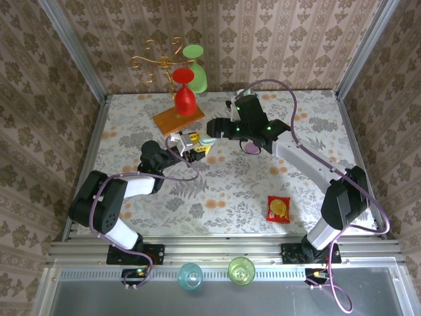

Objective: Insert the wireless bluetooth earbuds into the charging case

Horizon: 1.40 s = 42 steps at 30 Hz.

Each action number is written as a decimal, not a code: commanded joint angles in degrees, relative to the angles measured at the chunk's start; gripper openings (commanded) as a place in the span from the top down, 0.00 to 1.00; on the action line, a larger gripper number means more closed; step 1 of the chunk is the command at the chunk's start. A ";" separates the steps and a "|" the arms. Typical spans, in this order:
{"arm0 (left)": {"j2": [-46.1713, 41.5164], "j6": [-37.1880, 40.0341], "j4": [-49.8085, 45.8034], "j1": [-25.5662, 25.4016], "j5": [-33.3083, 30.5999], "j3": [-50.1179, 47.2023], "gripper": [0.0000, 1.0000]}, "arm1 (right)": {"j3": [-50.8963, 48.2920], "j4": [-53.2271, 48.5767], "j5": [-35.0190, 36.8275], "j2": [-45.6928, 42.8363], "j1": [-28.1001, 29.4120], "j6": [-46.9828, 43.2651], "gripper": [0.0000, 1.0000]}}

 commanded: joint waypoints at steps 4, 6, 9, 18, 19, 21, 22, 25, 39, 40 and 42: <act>-0.84 0.54 2.80 0.25 -0.06 1.08 0.81 | -6.58 5.61 -1.66 -7.42 -0.33 0.71 0.21; -1.01 0.52 2.79 0.22 0.06 1.00 0.81 | -9.75 11.08 -5.78 -9.01 -1.72 4.53 0.21; -1.36 0.08 2.74 0.03 0.07 1.34 0.81 | -14.82 21.52 -15.02 -10.11 -4.31 13.13 0.20; -1.59 -1.29 2.80 -0.72 0.07 3.02 0.81 | -24.45 51.25 -30.55 -6.01 -6.52 36.83 0.18; -1.60 -1.39 2.80 -0.73 0.01 3.10 0.81 | -24.91 53.41 -31.17 -5.08 -6.52 38.43 0.18; -1.72 -1.48 2.80 -0.72 0.01 3.27 0.81 | -25.68 57.71 -32.10 -3.35 -6.43 41.66 0.18; -1.69 -1.51 2.80 -0.74 0.07 3.35 0.81 | -25.78 59.16 -32.26 -2.65 -6.39 42.87 0.18; -1.74 -1.81 2.78 -0.71 0.09 3.72 0.81 | -25.60 64.13 -32.93 0.07 -6.08 46.71 0.19; -0.74 -1.12 2.71 -2.33 -1.59 3.72 0.81 | -26.82 73.11 -33.01 3.89 -6.56 53.52 0.73; -0.58 -0.87 2.74 -2.34 -1.60 3.72 0.81 | -26.84 73.05 -32.99 3.80 -6.69 53.48 0.75; -0.27 -0.90 2.73 -2.25 -1.68 3.81 0.79 | -26.81 72.83 -32.90 3.70 -6.86 53.31 0.76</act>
